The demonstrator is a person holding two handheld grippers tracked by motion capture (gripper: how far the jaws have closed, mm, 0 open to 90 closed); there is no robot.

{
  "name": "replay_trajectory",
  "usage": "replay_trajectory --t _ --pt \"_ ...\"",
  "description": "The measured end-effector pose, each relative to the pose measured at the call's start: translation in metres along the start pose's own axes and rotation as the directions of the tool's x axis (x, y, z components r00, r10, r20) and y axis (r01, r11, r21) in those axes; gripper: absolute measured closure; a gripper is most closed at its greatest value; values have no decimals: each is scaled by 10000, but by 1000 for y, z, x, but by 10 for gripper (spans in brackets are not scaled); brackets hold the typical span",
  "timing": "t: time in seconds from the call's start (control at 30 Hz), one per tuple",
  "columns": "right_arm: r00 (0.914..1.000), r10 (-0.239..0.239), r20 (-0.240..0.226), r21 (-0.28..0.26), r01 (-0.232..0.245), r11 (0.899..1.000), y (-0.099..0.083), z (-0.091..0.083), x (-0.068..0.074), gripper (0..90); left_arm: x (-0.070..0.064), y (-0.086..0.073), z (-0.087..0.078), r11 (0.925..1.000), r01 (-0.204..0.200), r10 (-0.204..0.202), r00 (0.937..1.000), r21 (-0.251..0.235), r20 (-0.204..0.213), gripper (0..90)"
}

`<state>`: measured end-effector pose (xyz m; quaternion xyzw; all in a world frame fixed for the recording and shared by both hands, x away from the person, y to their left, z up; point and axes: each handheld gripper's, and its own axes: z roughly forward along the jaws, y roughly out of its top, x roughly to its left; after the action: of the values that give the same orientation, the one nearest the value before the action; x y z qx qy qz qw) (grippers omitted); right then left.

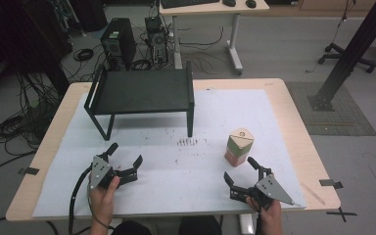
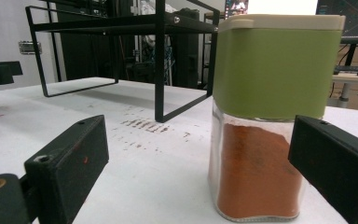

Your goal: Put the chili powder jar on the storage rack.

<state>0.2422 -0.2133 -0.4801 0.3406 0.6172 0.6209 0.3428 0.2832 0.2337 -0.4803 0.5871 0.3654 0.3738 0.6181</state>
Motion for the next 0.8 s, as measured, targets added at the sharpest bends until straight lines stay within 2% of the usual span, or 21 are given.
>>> replay_trajectory --t 0.5,0.8 --pt "9990 -52 444 124 46 9999 0 -2 -21 49 0 0 0 10000 3 -3 10000 7 -4 2" --pt "9990 66 444 186 -74 9998 1 0 -30 50 0 0 0 10000 6 -6 10000 9 -9 2"
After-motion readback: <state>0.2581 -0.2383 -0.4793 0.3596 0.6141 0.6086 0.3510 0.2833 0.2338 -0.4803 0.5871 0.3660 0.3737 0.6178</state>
